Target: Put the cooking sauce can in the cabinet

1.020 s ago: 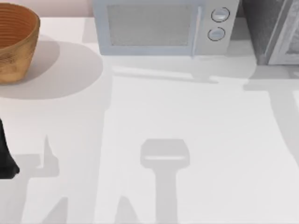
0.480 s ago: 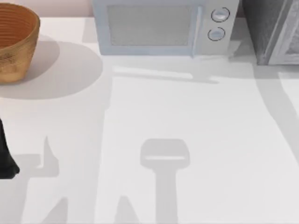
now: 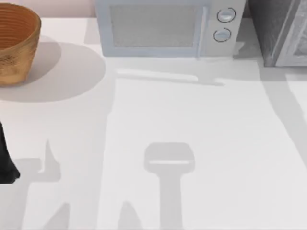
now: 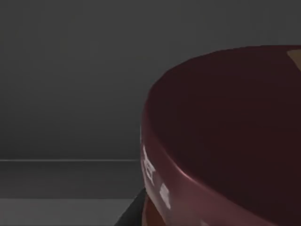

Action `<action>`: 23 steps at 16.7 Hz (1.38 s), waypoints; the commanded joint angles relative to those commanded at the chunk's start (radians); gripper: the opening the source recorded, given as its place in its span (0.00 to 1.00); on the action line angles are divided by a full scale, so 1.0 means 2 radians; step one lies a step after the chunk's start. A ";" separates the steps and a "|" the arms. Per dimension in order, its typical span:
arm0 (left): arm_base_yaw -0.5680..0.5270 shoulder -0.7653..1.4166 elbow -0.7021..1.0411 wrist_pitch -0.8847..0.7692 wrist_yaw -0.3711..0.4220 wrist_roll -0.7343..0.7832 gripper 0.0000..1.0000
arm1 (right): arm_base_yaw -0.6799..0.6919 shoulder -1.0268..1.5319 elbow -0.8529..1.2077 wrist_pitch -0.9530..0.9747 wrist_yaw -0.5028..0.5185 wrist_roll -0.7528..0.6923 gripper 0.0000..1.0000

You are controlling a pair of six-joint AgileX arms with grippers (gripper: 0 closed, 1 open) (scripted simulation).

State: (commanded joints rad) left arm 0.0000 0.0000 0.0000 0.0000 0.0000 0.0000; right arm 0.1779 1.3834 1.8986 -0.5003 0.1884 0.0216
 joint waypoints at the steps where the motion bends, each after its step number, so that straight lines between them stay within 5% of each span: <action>1: 0.000 0.000 0.000 0.000 0.000 0.000 1.00 | -0.003 0.016 0.016 0.003 -0.003 0.000 0.00; 8: 0.000 0.000 0.000 0.000 0.000 0.000 1.00 | -0.026 0.209 0.163 0.018 -0.023 -0.003 0.00; 15: 0.000 0.000 0.000 0.000 0.000 0.000 1.00 | -0.037 0.241 0.200 0.032 -0.034 -0.002 0.00; 23: 0.000 0.000 0.000 0.000 0.000 0.000 1.00 | -0.037 0.241 0.200 0.032 -0.034 -0.002 0.60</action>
State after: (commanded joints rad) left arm 0.0000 0.0000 0.0000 0.0000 0.0000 0.0000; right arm 0.1030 1.8662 2.2986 -0.4353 0.1209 0.0184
